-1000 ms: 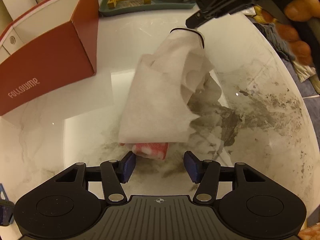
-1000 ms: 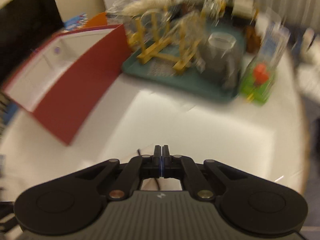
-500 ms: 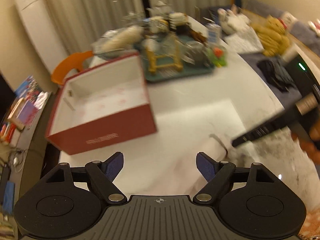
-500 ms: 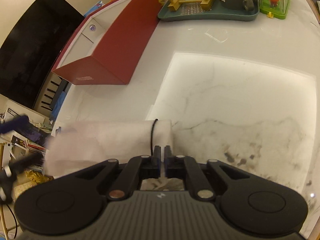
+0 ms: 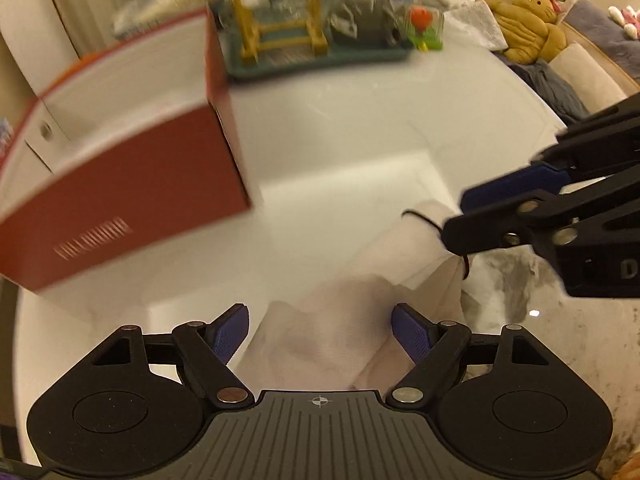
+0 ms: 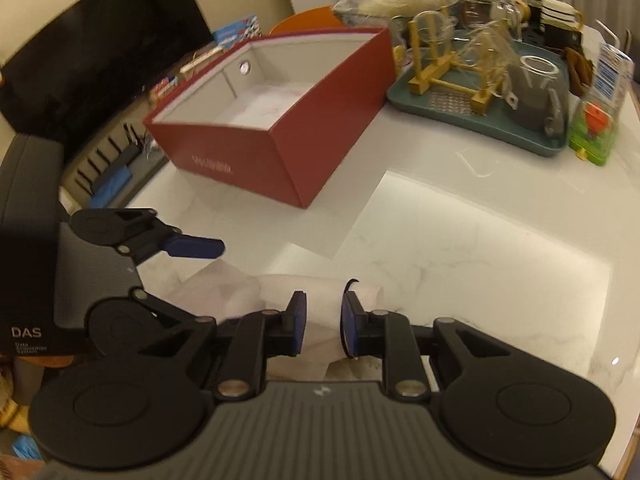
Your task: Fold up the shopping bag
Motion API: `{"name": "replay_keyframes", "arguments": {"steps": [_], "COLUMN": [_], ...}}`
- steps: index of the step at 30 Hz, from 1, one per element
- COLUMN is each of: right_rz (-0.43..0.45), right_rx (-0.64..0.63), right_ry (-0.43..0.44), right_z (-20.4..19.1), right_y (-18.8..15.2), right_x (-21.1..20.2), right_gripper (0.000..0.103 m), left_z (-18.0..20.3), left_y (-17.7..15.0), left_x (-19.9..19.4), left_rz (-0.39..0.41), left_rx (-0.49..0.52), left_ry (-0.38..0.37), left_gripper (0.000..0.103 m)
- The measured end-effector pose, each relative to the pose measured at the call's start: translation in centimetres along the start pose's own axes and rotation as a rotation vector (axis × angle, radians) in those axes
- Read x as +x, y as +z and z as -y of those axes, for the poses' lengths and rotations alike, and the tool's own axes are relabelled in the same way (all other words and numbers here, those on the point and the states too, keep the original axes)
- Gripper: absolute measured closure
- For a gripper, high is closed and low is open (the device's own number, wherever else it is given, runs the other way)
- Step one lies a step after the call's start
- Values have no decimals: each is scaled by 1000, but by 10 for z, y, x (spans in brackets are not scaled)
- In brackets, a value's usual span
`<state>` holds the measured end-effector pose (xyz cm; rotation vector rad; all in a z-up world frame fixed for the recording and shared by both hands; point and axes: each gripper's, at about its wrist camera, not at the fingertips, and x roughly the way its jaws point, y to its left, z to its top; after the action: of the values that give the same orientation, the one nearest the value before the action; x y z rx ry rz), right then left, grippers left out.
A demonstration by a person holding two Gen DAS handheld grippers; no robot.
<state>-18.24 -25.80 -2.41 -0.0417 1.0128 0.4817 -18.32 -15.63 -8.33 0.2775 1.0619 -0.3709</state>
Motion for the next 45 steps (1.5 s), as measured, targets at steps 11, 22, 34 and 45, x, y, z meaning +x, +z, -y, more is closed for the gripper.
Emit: {"name": "replay_keyframes", "arguments": {"steps": [11,22,34,45], "right_rz": [-74,20,219,104], "right_rx": [-120,-41,181,389], "right_ry": [-170,-432,-225,43], "right_z": [-1,63,92,44], "right_y": [0,21,33,-37], "right_x": [34,34,-36,-43], "right_gripper": [102,103,41,38], "left_z": [-1,5,15,-24], "left_y": [2,16,23,-43], "left_x": [31,47,-21,-100], "left_rz": [-31,-32,82,89], "left_rx": [-41,-64,-66,-202], "left_ry": [-9,8,7,96], "left_gripper": [22,22,22,21]}}
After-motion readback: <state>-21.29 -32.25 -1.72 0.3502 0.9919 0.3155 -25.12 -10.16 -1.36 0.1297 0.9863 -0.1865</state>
